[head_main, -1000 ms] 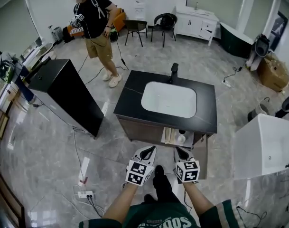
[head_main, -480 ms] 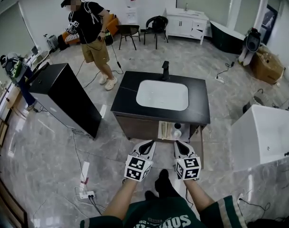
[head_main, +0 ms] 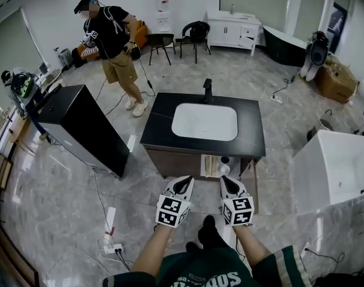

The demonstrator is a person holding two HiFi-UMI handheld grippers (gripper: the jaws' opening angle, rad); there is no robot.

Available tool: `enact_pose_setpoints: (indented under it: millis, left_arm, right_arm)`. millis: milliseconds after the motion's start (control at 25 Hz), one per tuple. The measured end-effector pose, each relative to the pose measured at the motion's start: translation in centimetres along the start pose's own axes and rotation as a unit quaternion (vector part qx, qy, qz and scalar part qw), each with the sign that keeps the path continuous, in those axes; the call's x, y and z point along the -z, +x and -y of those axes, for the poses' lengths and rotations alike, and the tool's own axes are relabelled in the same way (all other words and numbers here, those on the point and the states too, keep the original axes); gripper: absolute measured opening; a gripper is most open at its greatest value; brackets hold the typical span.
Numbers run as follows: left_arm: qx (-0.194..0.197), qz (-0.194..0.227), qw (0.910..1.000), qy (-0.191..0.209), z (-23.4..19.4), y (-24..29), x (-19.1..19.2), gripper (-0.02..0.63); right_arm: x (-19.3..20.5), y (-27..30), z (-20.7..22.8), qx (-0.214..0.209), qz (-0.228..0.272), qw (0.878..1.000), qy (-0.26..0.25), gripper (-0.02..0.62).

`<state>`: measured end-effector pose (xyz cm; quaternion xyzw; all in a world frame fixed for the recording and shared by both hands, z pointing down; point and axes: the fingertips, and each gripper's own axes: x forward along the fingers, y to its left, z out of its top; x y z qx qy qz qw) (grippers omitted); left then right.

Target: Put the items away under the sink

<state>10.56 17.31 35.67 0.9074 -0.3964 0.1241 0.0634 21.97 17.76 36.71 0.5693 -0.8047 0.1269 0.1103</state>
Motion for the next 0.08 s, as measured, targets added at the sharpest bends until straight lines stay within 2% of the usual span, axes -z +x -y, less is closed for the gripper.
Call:
enact_pose_setpoints:
  millis: [80]
  left_arm:
    - [-0.001, -0.003, 1.0000, -0.001, 0.13, -0.20, 0.81, 0.010]
  right_arm:
    - [0.39, -0.15, -0.24, -0.001, 0.000, 1.000, -0.003, 0.041]
